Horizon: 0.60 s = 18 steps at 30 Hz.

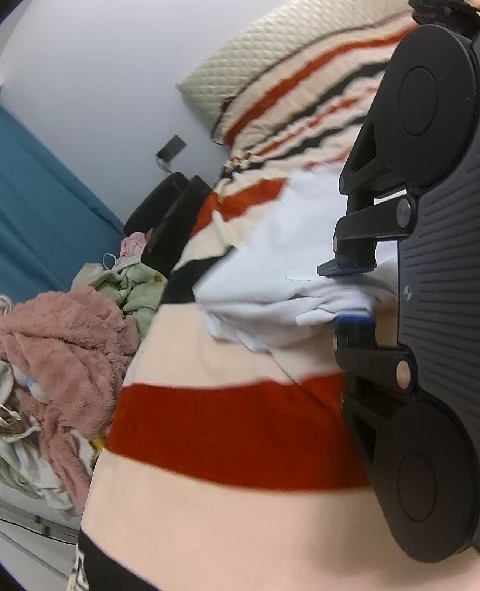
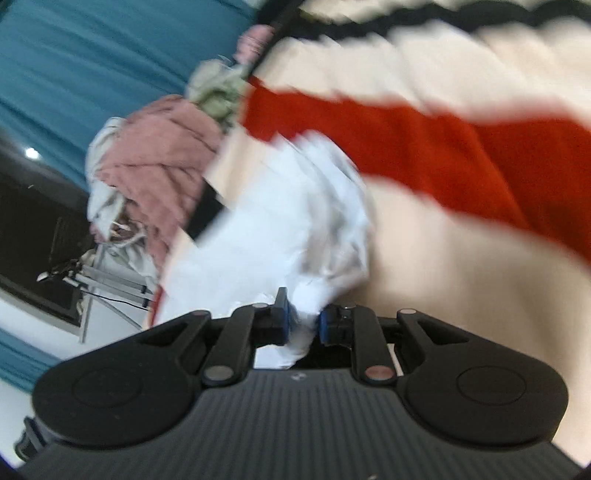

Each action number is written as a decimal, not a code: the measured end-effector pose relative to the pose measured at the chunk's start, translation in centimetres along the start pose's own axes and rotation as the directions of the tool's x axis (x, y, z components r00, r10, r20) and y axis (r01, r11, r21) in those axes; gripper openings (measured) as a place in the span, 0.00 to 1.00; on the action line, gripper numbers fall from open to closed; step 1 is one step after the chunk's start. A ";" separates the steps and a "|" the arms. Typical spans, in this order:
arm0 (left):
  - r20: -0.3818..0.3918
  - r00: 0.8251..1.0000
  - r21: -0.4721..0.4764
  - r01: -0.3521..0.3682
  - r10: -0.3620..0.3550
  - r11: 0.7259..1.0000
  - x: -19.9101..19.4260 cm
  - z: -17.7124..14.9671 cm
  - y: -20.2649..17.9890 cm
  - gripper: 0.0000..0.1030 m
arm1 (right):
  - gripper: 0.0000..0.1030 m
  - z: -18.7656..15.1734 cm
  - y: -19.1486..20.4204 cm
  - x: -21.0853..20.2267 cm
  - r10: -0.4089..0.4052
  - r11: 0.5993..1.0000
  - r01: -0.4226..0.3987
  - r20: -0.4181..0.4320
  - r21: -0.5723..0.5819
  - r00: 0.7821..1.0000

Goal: Fold clothes

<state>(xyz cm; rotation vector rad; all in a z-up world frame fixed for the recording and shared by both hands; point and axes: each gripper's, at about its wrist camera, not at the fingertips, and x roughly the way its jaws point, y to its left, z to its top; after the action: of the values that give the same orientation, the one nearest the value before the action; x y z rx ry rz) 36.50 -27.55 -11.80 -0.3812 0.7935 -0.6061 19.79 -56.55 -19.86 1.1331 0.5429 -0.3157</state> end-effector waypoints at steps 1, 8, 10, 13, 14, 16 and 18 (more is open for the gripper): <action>0.014 1.000 0.015 -0.011 0.011 1.000 -0.4 -0.5 0.1 0.31 | 0.19 -0.6 -0.6 -0.4 -0.002 1.000 0.002 0.001 0.021 1.000; 0.030 0.999 0.160 -0.026 0.021 0.987 -5.7 -1.3 -2.6 0.45 | 0.19 -3.0 0.9 -5.2 -0.058 0.998 0.058 -0.008 -0.018 0.998; 0.056 0.998 0.205 -0.030 0.019 0.978 -9.0 -1.5 -4.5 0.46 | 0.19 -3.2 2.5 -7.4 -0.046 0.997 0.047 0.005 -0.066 0.999; 0.094 0.996 0.259 -0.026 0.001 0.965 -13.5 -1.5 -7.2 0.49 | 0.19 -3.8 5.1 -11.4 -0.002 0.989 0.007 0.038 -0.150 0.999; 0.105 0.994 0.277 -0.030 0.001 0.960 -14.9 -1.5 -8.1 0.50 | 0.19 -4.2 6.1 -12.7 0.012 0.983 -0.003 0.049 -0.184 0.999; 0.135 0.991 0.311 -0.035 -0.007 0.950 -17.9 -1.7 -9.7 0.53 | 0.19 -5.0 7.8 -15.2 0.026 0.967 -0.008 0.069 -0.256 0.997; 0.165 0.986 0.337 -0.039 -0.019 0.941 -21.0 -1.9 -11.3 0.59 | 0.19 -6.0 9.7 -17.9 0.040 0.940 -0.008 0.088 -0.340 0.995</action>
<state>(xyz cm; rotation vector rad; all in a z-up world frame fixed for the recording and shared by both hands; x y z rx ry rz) 19.58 -23.08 4.42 -0.1076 0.5174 -0.6790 8.33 -47.77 -4.31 0.7853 0.4786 -0.2412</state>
